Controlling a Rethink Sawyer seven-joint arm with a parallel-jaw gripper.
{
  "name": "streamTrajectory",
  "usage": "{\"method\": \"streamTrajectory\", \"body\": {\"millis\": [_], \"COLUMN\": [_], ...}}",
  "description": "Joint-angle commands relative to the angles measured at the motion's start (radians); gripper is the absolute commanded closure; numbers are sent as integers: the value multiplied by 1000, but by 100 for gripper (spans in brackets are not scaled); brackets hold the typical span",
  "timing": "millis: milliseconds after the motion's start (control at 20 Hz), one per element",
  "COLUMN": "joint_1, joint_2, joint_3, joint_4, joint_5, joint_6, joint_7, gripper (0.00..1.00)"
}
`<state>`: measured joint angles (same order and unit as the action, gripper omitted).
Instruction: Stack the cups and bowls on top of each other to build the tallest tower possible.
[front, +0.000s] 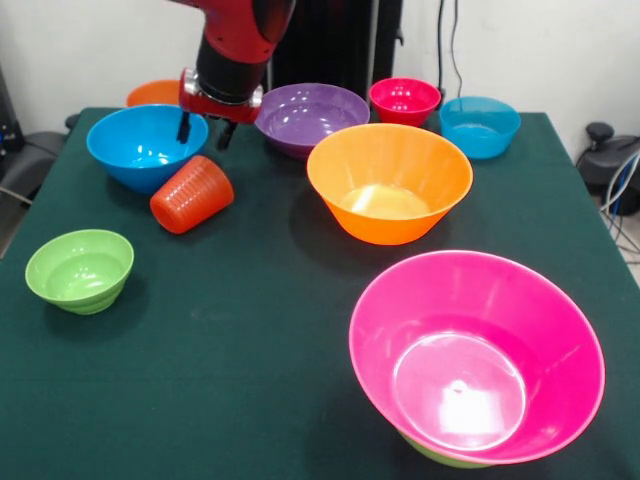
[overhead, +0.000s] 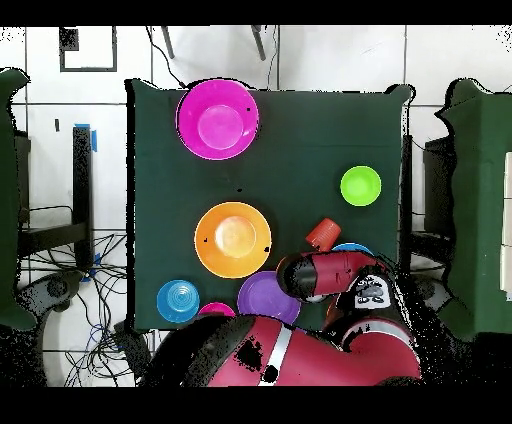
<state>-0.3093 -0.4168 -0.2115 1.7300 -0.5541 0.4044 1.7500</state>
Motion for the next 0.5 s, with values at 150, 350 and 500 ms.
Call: {"method": "streamTrajectory", "body": {"millis": [150, 350, 500], "joint_1": [-14, 11, 50], "joint_2": [73, 125, 149], "joint_3": [74, 38, -2], "joint_4": [-73, -124, -160], "joint_5": [20, -4, -43], "joint_6": [-83, -125, -131], "joint_7": [121, 140, 108], "gripper": [0, 0, 100]}}
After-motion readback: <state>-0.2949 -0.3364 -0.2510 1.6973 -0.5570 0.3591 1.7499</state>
